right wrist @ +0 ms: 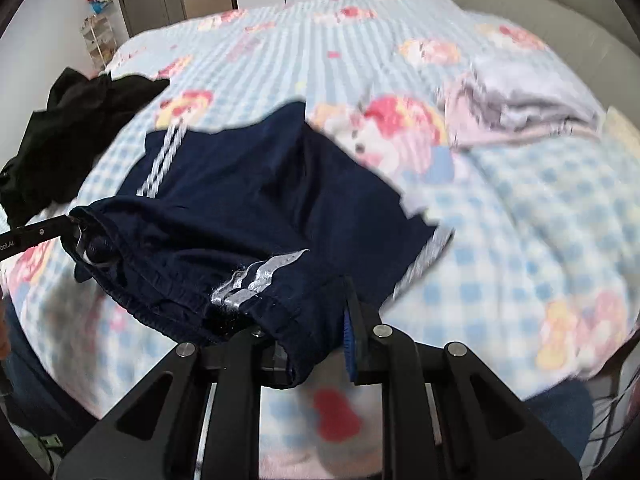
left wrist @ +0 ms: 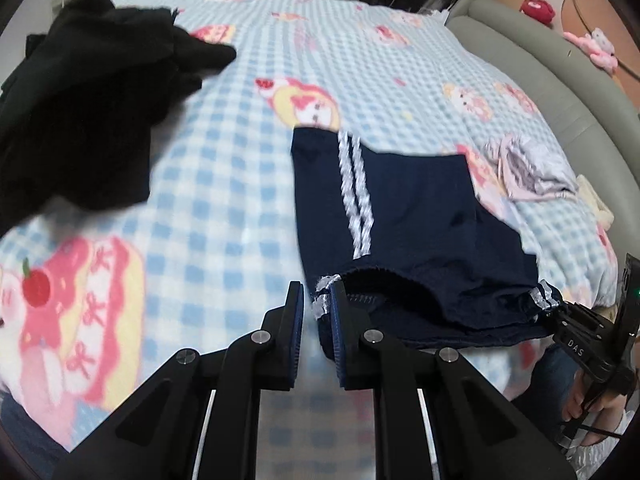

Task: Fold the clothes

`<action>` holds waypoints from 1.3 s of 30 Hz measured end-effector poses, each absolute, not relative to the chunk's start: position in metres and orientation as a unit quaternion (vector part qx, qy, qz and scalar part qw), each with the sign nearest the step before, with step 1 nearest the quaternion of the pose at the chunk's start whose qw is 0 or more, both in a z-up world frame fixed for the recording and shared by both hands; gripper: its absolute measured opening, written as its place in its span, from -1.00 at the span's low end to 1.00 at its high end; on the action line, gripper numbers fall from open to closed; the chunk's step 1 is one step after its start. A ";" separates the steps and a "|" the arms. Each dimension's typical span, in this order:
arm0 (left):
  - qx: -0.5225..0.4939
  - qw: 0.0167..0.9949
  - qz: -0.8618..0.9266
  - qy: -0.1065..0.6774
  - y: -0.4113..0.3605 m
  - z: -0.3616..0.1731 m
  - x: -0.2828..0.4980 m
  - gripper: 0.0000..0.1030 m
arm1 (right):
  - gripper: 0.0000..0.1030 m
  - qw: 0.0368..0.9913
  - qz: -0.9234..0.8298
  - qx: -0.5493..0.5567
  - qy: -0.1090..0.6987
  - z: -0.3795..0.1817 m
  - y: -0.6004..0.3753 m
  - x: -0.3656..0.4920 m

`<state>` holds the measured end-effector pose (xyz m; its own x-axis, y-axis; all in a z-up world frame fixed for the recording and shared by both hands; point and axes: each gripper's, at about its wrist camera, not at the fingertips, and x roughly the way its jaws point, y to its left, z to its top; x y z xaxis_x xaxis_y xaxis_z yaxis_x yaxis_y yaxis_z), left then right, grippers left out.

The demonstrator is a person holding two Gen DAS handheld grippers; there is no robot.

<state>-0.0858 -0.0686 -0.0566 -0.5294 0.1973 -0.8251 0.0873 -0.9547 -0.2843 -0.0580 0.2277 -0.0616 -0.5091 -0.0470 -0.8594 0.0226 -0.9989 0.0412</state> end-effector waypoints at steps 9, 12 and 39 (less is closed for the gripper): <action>-0.470 0.074 0.865 -0.160 -0.064 -0.054 -0.088 -0.05 | -0.25 0.051 -0.871 0.489 -0.007 -0.053 0.214 -0.049; -0.497 0.075 0.857 -0.113 -0.050 -0.069 -0.103 -0.01 | -0.13 0.072 -0.865 0.497 -0.003 -0.052 0.206 -0.046; -0.487 -0.020 0.850 -0.198 -0.107 -0.080 -0.055 -0.81 | 0.11 0.040 -0.835 0.549 -0.004 -0.087 0.199 -0.043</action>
<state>-0.0553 -0.1068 -0.0799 -0.5239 0.1586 -0.8369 0.2270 -0.9210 -0.3167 -0.0427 0.1985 -0.0873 -0.3934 -0.0710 -0.9166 0.0627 -0.9968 0.0503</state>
